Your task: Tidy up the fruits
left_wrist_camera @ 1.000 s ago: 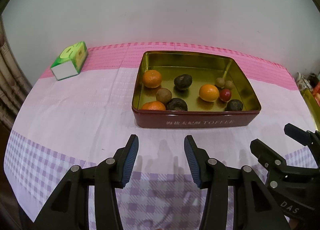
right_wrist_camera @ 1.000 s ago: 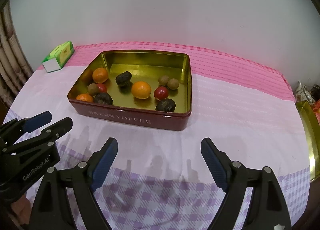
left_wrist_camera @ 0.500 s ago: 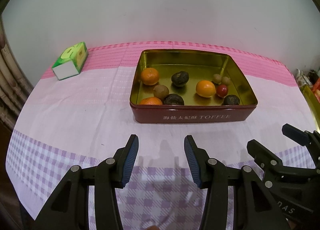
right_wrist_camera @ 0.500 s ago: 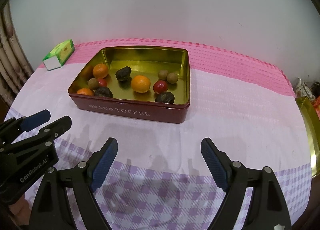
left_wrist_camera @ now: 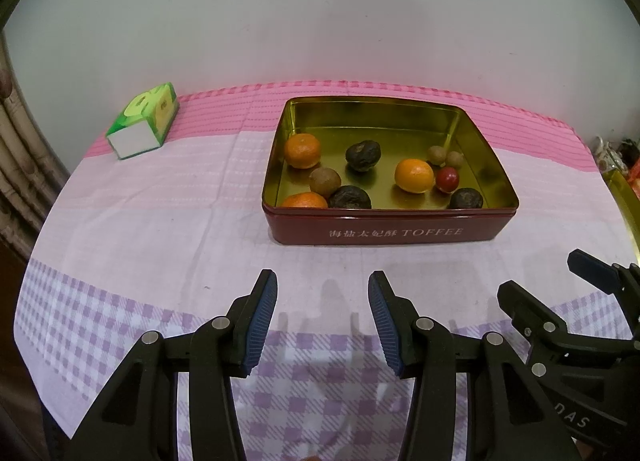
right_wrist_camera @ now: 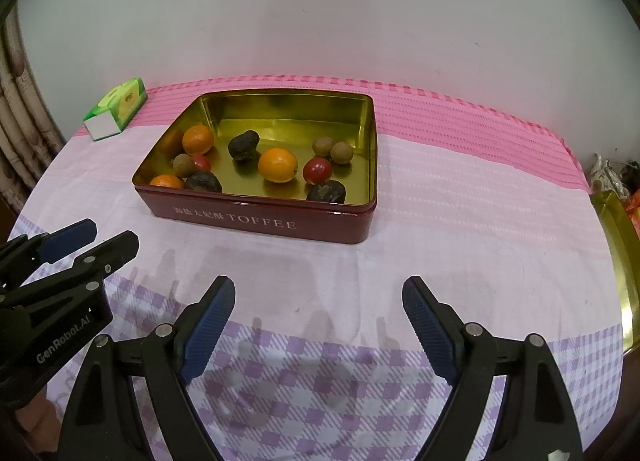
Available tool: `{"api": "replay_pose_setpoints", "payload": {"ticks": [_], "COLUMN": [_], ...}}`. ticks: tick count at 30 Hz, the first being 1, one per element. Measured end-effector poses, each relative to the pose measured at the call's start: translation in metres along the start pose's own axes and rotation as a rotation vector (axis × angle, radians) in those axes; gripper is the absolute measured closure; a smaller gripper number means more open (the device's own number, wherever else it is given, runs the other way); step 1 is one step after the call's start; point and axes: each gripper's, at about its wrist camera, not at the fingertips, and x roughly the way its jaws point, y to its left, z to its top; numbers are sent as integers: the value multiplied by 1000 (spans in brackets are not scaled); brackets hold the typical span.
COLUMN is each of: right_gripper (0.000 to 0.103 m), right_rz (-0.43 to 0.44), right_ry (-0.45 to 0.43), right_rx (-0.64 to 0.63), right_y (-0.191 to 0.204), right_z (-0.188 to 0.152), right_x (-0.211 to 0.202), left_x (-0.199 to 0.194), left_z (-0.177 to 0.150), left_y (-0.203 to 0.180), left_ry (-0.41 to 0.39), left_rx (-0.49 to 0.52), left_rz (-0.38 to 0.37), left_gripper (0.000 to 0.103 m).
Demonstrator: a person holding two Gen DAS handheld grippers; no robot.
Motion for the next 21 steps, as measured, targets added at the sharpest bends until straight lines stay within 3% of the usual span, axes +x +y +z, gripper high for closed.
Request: {"api": "replay_pose_setpoints", "payload": {"ticks": [21], "right_gripper": [19], "right_rz": [-1], "right_ry": [12], "right_rx": [-3], "right_y": [1], "right_z": [-2], "right_x": [3], "left_x": [5], "left_z": [-2], "left_y": [3], "left_ry": [22], "left_rx": [-16], "left_rz": [-7], "left_gripper": [54]}}
